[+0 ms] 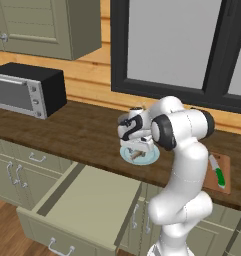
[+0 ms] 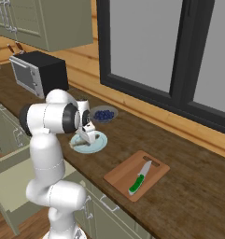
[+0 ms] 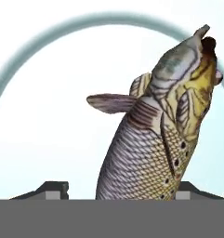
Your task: Pick up the knife from the drawer and place it on the cutting board. Then place the meat from the plate to the cutting board.
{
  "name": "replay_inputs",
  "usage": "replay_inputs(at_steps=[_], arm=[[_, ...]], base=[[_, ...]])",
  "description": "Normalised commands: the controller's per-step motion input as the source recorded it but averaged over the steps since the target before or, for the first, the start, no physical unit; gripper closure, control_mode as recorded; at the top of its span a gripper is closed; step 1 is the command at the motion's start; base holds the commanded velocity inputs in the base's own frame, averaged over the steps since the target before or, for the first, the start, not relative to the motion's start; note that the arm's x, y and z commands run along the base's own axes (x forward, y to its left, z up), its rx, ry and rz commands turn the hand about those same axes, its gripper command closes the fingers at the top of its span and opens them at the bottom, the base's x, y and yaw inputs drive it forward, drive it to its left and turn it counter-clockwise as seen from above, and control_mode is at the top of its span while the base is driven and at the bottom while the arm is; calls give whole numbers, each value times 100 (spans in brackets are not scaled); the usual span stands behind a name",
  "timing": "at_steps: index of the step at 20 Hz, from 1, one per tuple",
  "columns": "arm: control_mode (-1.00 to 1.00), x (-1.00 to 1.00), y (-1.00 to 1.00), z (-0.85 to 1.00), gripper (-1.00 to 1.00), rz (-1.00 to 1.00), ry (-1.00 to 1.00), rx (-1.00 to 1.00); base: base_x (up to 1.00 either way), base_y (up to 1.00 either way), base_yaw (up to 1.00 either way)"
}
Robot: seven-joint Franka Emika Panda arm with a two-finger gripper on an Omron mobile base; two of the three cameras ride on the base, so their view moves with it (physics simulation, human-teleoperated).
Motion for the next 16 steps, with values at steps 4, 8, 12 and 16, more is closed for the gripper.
replay_inputs(at_steps=[4, 8, 12, 16], arm=[[-100, -29, -17, 15, 100, -9, 0, 1], [-100, -58, -61, 54, 100, -11, 0, 5], [-100, -74, -77, 49, 100, -6, 0, 4], [-100, -94, -82, 32, 100, 0, 0, 1]], base=[[0, 0, 0], [0, 0, 0], [0, 0, 0], [0, 0, 0]])
